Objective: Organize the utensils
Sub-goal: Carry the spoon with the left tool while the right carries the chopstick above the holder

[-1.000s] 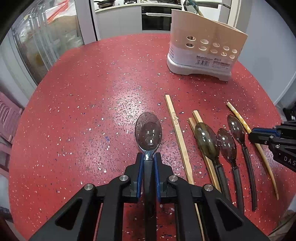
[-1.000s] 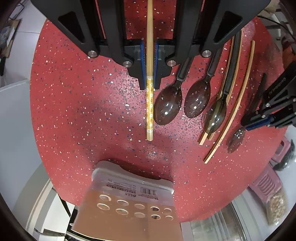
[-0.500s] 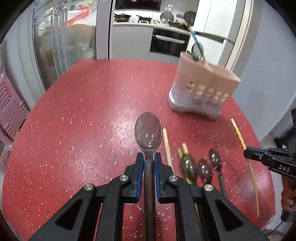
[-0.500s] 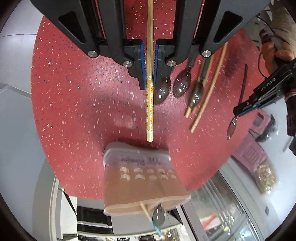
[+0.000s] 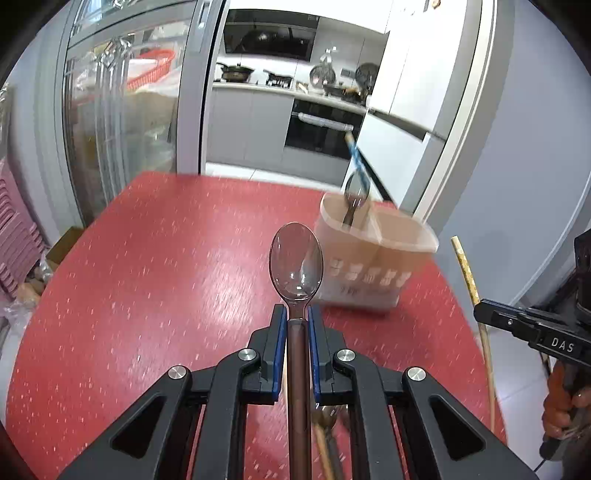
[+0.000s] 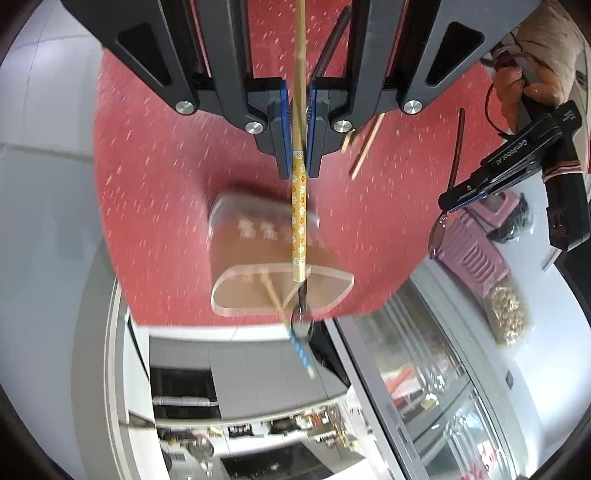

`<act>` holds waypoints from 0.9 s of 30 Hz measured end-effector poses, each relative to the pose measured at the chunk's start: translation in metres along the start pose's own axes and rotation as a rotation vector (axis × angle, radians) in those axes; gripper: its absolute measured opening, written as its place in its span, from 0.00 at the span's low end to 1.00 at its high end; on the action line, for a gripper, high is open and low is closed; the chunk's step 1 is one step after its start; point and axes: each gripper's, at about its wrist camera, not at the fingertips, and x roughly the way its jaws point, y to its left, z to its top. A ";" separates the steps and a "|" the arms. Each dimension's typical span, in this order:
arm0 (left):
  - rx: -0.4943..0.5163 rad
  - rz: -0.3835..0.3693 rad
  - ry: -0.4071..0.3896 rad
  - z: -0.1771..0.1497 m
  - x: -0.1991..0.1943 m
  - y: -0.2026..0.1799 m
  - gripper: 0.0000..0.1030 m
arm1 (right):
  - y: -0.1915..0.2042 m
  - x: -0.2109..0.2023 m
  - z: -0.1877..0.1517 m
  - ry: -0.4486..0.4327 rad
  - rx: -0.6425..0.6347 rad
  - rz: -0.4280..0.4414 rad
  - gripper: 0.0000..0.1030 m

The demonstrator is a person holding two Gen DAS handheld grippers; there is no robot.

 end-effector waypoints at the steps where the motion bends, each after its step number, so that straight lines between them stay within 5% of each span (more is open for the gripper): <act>1: 0.001 -0.001 -0.013 0.006 -0.001 -0.002 0.36 | 0.000 -0.002 0.004 -0.009 -0.002 -0.002 0.08; 12: -0.003 -0.036 -0.135 0.075 0.015 -0.026 0.36 | -0.011 -0.012 0.073 -0.161 0.013 0.014 0.08; 27: -0.060 -0.037 -0.228 0.127 0.067 -0.039 0.36 | -0.026 0.020 0.138 -0.318 0.057 0.000 0.08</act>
